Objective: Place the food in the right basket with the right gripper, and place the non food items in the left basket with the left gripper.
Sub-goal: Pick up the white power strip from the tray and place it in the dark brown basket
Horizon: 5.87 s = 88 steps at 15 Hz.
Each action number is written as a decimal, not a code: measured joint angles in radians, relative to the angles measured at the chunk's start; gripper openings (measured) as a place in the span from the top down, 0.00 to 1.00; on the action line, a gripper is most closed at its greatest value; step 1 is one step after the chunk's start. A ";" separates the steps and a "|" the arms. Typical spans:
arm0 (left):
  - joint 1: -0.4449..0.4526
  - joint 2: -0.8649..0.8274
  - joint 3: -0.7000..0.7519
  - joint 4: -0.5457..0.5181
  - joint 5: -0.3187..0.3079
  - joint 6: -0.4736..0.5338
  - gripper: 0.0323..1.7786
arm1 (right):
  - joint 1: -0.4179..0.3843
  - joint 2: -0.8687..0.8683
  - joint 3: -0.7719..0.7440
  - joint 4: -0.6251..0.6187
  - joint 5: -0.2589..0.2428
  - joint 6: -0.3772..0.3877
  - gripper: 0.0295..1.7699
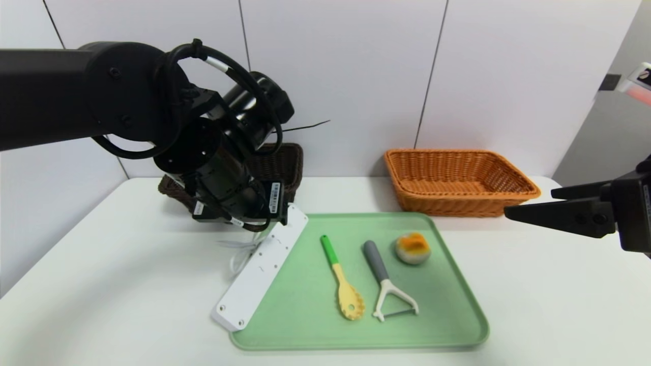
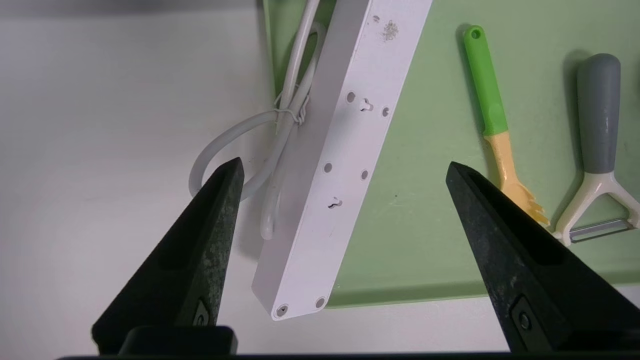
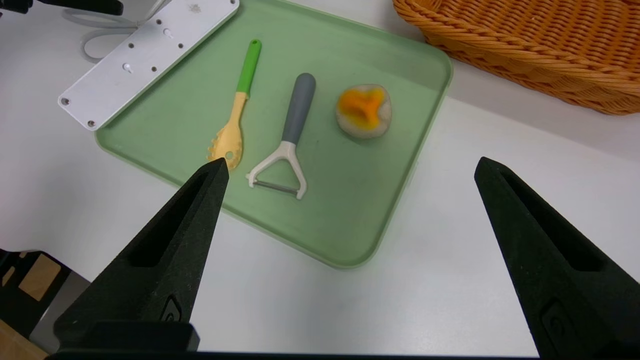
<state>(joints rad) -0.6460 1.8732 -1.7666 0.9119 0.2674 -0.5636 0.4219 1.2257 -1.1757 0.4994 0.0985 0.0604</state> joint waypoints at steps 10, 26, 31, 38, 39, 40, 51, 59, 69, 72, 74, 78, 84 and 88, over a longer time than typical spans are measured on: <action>0.027 0.091 -0.006 -0.010 0.005 0.024 0.08 | -0.001 -0.002 0.006 0.000 0.011 -0.001 0.04; 0.050 0.226 0.003 -0.083 0.039 0.058 0.05 | -0.011 0.001 0.025 -0.009 0.014 0.000 0.04; 0.040 0.208 -0.001 -0.072 0.036 0.076 0.05 | -0.011 0.002 0.023 -0.011 0.021 0.000 0.04; -0.014 0.203 -0.001 -0.073 0.034 0.073 0.05 | -0.014 -0.004 0.023 -0.010 0.024 0.000 0.04; -0.015 0.205 0.000 -0.073 0.034 0.073 0.05 | -0.014 -0.006 0.023 -0.010 0.024 0.000 0.04; -0.017 0.206 0.002 -0.072 0.034 0.073 0.05 | -0.014 -0.007 0.023 -0.010 0.024 0.000 0.04; -0.067 0.239 -0.004 -0.053 0.033 0.066 0.05 | -0.014 -0.008 0.023 -0.011 0.025 0.000 0.04; -0.069 0.271 -0.001 -0.055 0.032 0.062 0.05 | -0.015 -0.008 0.024 -0.009 0.023 -0.001 0.04; -0.067 0.281 -0.009 -0.056 0.039 0.060 0.35 | -0.016 -0.008 0.024 -0.010 0.023 0.000 0.04; -0.067 0.274 -0.009 -0.053 0.039 0.059 0.37 | -0.016 -0.008 0.024 -0.010 0.023 0.000 0.04; -0.067 0.265 -0.009 -0.052 0.038 0.060 0.37 | -0.016 -0.008 0.023 -0.010 0.023 0.000 0.04; -0.067 0.234 -0.009 -0.050 0.038 0.068 0.39 | -0.016 -0.009 0.023 -0.009 0.023 -0.001 0.04; -0.069 0.148 -0.008 -0.043 0.039 0.084 0.42 | -0.016 -0.009 0.019 -0.011 0.025 0.000 0.04; -0.069 0.101 -0.009 -0.021 0.039 0.088 0.46 | -0.016 -0.009 0.018 -0.011 0.025 -0.001 0.04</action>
<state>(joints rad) -0.7147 1.9743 -1.7751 0.8913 0.3060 -0.4753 0.4060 1.2166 -1.1579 0.4881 0.1234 0.0596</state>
